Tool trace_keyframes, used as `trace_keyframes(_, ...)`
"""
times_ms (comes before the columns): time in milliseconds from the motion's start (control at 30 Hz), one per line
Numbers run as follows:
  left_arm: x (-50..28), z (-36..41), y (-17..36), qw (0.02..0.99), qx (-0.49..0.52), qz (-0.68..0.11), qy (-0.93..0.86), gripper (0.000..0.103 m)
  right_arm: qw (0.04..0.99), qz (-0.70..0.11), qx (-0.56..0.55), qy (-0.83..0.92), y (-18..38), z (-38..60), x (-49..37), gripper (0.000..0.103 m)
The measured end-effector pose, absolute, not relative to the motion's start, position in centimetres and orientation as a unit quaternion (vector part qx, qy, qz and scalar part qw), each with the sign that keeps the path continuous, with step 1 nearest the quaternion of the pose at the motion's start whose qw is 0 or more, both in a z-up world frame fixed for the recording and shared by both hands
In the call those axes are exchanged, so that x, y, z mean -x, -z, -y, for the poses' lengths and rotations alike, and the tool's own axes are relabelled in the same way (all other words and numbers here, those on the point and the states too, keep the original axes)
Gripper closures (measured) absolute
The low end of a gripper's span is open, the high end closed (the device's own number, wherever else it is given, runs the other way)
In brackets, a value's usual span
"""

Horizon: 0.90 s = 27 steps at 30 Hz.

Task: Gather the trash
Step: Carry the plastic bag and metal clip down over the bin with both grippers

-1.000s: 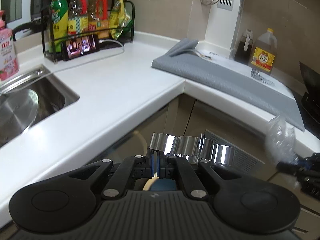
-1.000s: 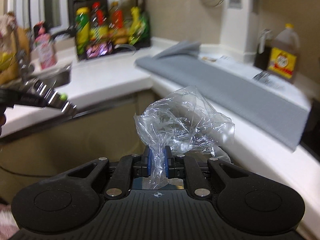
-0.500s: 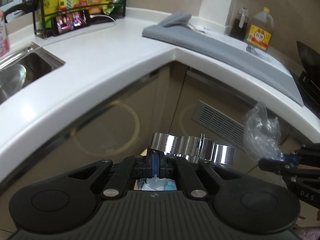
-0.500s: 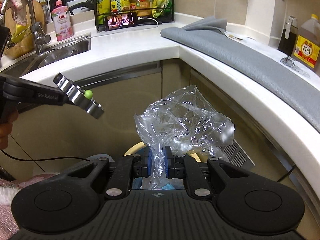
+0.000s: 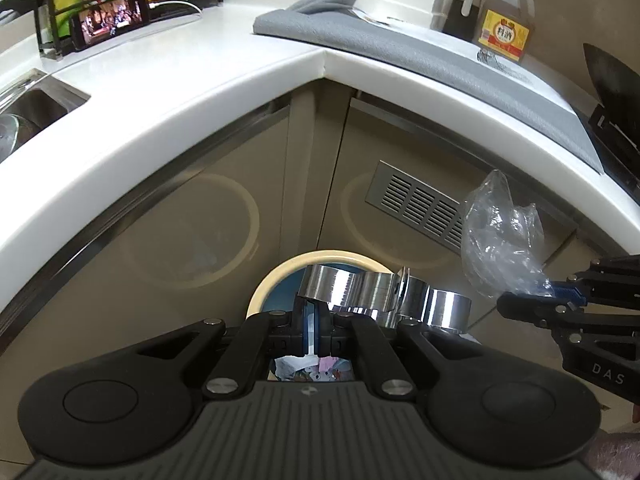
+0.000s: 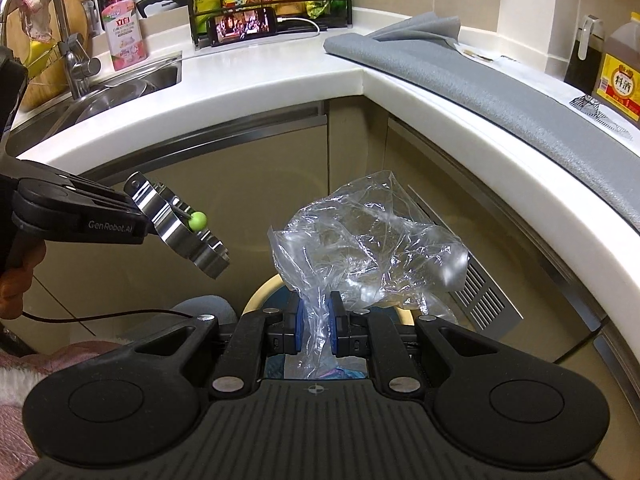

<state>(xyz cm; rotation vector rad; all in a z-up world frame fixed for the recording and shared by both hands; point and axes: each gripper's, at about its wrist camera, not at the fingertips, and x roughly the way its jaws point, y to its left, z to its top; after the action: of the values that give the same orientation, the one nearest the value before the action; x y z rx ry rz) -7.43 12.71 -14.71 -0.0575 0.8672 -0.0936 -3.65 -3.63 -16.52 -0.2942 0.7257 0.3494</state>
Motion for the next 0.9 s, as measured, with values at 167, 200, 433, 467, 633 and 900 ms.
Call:
trace_keyframes(167,7.2,-12.4,15.1,0.904,0.022,-0.424,0.048,0.101,0.906,-0.359,0.146,-0.172,17.0,3.5,3.3,0.09)
trace_keyframes(200,7.2,-12.4,15.2,0.904,0.021,-0.425,0.048,0.101,0.905,-0.36,0.147,-0.172,17.0,3.5,3.3,0.09)
trace_keyframes(433,6.8,-12.2,15.5,0.9,0.018,-0.432,0.053,0.101,0.902,-0.367,0.148,-0.174,17.1,3.6,2.8,0.09)
trace_keyframes(467,6.7,-12.1,15.6,0.9,0.018,-0.433,0.053,0.101,0.901,-0.368,0.148,-0.174,17.1,3.6,2.8,0.09)
trace_keyframes(633,6.3,-11.9,15.8,0.897,0.015,-0.438,0.056,0.101,0.899,-0.373,0.149,-0.175,17.3,3.5,2.4,0.089)
trace_keyframes(900,5.4,-11.6,16.4,0.891,0.016,-0.449,0.058,0.101,0.896,-0.382,0.147,-0.172,17.8,3.4,1.6,0.09)
